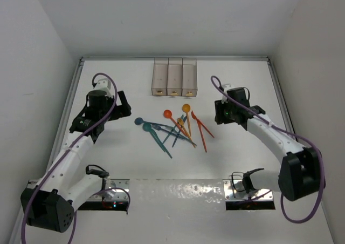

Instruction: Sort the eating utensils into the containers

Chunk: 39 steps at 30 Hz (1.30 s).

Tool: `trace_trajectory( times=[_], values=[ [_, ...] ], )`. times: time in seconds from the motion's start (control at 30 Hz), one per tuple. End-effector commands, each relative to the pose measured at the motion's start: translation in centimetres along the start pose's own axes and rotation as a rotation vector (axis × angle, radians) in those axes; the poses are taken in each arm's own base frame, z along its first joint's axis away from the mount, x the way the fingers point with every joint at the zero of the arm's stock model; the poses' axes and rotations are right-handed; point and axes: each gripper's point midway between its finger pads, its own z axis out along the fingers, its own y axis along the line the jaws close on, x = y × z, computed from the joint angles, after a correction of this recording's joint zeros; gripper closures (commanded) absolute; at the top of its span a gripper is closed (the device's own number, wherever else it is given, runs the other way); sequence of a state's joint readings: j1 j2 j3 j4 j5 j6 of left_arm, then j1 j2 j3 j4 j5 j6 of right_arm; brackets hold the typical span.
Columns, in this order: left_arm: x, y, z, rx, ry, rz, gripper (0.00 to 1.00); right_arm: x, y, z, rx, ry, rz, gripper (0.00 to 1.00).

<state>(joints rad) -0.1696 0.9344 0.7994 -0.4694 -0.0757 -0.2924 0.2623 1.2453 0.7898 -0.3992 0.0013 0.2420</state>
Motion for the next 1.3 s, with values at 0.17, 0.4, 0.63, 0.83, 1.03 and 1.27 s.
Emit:
trace_trajectory(
  times=[0.17, 0.4, 0.63, 0.83, 1.03, 1.27],
  values=[
    [2.0, -0.2, 1.9, 0.039, 0.009, 0.029, 0.0, 0.4, 3.2, 4.0, -0.106, 0.081, -0.234, 0.62],
    [2.1, 0.1, 2.1, 0.029, 0.004, 0.037, 0.0, 2.2, 3.9, 6.1, -0.176, 0.172, -0.298, 0.61],
    [2.2, 0.3, 2.4, 0.018, 0.009, 0.041, 0.0, 3.2, 5.0, 7.9, -0.228, 0.233, -0.35, 0.61],
    [2.3, 0.4, 2.5, 0.01, 0.016, 0.043, 0.0, 3.9, 5.2, 9.5, -0.221, 0.285, -0.358, 0.65],
    [2.3, 0.7, 2.6, -0.005, 0.017, 0.042, 0.0, 4.9, 5.1, 10.5, -0.201, 0.326, -0.364, 0.85],
    [2.4, 0.7, 2.7, -0.01, 0.023, 0.042, 0.0, 0.2, 5.9, 9.3, -0.197, 0.202, -0.367, 1.0]
  ],
)
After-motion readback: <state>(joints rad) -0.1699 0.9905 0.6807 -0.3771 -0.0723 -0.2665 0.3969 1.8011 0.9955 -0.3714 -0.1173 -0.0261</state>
